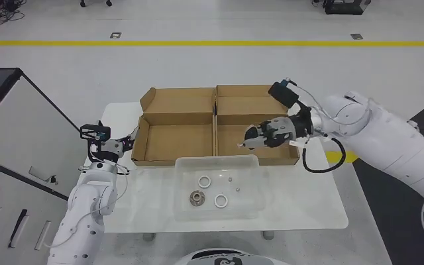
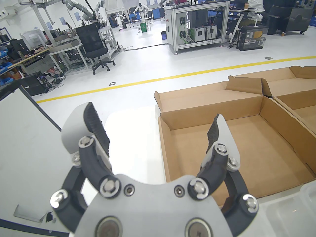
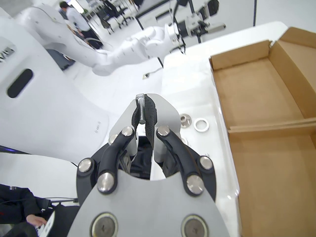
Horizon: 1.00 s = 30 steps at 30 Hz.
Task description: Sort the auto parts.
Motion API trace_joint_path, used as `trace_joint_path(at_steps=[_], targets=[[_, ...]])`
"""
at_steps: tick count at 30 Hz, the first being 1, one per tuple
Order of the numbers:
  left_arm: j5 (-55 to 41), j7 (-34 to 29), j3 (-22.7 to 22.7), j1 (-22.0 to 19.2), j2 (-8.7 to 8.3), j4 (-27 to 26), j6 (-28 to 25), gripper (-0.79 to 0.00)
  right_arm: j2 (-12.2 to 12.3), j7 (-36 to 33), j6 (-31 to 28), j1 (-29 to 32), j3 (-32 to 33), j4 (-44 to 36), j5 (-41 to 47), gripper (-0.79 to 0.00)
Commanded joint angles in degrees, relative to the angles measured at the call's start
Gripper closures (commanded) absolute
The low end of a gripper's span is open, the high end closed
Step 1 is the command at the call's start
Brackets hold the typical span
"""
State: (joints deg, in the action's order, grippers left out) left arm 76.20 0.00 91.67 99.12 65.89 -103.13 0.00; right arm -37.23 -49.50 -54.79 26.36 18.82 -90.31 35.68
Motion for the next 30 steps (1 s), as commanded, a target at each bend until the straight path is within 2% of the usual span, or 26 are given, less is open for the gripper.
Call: trace_joint_path(at_steps=[1,7,16,30], targets=[[0.0,0.0,0.0,0.0,0.0,0.0,0.0,-0.785,-0.3,1.3,-1.3,-0.3,-0.4,-0.9,3.1,0.0],[0.0,0.0,0.0,0.0,0.0,0.0,0.0,-0.785,-2.3,3.2,-3.2,-1.5,-0.5,-4.7,13.0,0.0],[0.0,0.0,0.0,0.0,0.0,0.0,0.0,-0.785,-6.1,3.2,-3.2,1.3,6.2,-9.8,27.8,0.0],[0.0,0.0,0.0,0.0,0.0,0.0,0.0,-0.785,-6.5,3.2,-3.2,1.8,7.1,-10.3,28.7,0.0]])
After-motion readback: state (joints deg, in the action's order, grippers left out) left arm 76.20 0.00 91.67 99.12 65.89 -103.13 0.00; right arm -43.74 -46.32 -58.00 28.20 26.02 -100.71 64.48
